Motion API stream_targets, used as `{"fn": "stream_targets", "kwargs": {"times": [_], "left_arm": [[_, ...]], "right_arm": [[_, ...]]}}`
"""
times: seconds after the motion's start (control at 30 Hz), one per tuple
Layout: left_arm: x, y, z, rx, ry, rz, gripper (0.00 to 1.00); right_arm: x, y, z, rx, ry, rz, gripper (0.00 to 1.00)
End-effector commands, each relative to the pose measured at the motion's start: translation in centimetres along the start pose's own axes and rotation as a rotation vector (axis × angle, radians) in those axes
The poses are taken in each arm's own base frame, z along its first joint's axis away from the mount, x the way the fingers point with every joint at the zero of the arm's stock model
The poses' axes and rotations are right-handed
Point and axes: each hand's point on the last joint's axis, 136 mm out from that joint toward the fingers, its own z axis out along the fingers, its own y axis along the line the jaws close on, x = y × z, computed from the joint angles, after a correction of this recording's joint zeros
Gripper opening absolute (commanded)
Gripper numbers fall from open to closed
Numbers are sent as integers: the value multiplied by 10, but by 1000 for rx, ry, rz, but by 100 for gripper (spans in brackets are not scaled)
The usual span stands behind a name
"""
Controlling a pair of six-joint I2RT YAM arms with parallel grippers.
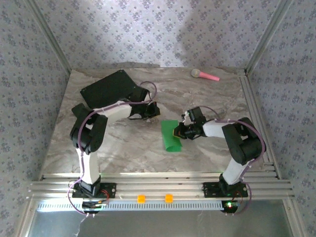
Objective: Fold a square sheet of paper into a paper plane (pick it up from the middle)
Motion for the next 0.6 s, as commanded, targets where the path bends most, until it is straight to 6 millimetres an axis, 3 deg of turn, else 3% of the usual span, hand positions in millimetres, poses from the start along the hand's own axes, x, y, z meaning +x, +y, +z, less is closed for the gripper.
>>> {"fn": "stream_targets", "kwargs": {"times": [0.0,0.07,0.13,0.4,0.57], "left_arm": [[49,-20,13,39,147,31,2],[73,-20,23,37,232,35,1],[83,-12,28,-2,252,20,1],[95,-16,34,93,290,-2,2],[99,5,39,69,307,-36,2]], "right_arm": [[18,-45,5,164,12,115,0],[20,-46,5,166,14,114,0],[21,-46,5,167,15,113,0],[24,-51,5,173,22,123,0],[26,-53,5,180,27,118,0]]}}
